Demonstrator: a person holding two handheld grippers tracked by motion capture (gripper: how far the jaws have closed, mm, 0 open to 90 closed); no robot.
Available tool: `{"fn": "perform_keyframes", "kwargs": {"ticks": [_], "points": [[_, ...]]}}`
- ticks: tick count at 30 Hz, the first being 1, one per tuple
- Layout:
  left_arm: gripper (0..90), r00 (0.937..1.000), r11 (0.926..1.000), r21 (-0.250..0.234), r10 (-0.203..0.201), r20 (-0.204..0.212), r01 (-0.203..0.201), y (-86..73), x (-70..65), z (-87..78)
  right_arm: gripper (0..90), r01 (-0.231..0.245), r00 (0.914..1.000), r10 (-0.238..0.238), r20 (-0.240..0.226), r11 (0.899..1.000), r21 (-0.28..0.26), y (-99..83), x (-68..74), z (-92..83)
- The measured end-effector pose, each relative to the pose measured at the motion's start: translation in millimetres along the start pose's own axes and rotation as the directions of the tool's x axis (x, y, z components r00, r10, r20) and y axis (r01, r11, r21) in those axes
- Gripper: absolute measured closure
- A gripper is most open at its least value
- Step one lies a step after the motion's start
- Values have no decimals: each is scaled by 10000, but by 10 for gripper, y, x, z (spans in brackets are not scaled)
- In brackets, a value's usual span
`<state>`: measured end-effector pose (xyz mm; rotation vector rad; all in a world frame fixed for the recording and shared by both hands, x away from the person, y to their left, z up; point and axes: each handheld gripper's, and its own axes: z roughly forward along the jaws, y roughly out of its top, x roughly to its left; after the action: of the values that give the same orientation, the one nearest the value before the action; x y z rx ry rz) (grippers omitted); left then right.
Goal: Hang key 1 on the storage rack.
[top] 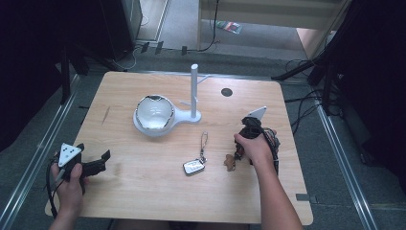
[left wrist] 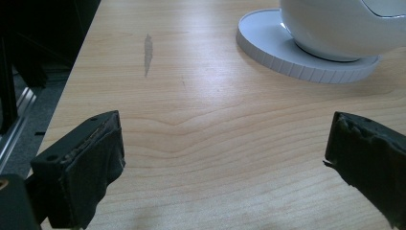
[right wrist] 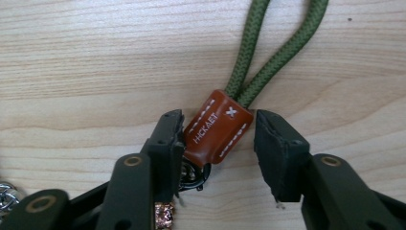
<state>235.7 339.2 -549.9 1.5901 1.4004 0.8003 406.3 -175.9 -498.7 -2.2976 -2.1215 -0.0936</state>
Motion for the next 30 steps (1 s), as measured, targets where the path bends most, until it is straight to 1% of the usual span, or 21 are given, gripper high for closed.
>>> {"fn": "perform_keyframes", "kwargs": {"ticks": [1, 3, 6, 10, 14, 15, 16, 17, 18, 19, 20, 23, 24, 25, 30], "points": [[2, 10000, 10000, 20, 3, 9, -3, 1, 0, 0, 504, -56, 9999, 57, -103, 9999, 90, 6, -7, 6], [1, 10000, 10000, 17, -5, 5, 5, 1, 1, 0, 502, -145, 9999, 146, -60, 9998, 99, 14, -12, 4], [2, 10000, 10000, 30, -11, 22, 11, 1, 2, 1, 508, -176, 9995, 182, -244, 9995, 258, 17, -18, 14], [2, 10000, 10000, 44, 24, 24, -25, 2, 1, 1, 536, -198, 9997, 202, -133, 9993, 324, 21, 0, 21], [2, 10000, 10000, 29, -3, 23, 3, 1, 2, 1, 551, -194, 9997, 201, -149, 9990, 402, 26, 16, 36], [2, 10000, 10000, 35, 1, 21, -1, 1, 2, 2, 569, -202, 9996, 210, -204, 9991, 373, 30, 21, 38], [2, 10000, 10000, 35, 1, 21, -1, 1, 2, 2, 569, -202, 9996, 210, -204, 9991, 373, 30, 21, 38], [2, 10000, 10000, 51, 21, 22, -21, 2, 1, 1, 608, -292, 9984, 313, -461, 9985, 473, 30, 19, 48], [2, 10000, 10000, 51, 21, 22, -21, 2, 1, 1, 608, -292, 9984, 313, -461, 9985, 473, 30, 19, 48], [2, 10000, 10000, 51, 26, 24, -26, 1, 1, 1, 656, -191, 9992, 206, -333, 9987, 465, 30, 19, 46], [2, 10000, 10000, 55, 30, 21, -30, 2, 1, 2, 666, -154, 9996, 164, -245, 9991, 404, 26, 22, 50], [1, 10000, 10000, 33, 41, 8, -41, 1, -1, 4, 677, -76, 9999, 81, -117, 9989, 458, 24, 31, 44], [1, 10000, 10000, 33, 53, -1, -53, 1, -3, 5, 683, 10, 10000, -7, -77, 9992, 403, 21, 34, 47], [2, 10000, 10000, 34, 55, -15, -55, 1, -5, 5, 693, 210, 9998, -212, 65, 9993, 325, 16, 52, 49], [1, 10000, 10000, 53, 73, -25, -72, 2, -7, 5, 709, 432, 9988, -438, 198, 9986, 289, 9, 73, 49]]}}
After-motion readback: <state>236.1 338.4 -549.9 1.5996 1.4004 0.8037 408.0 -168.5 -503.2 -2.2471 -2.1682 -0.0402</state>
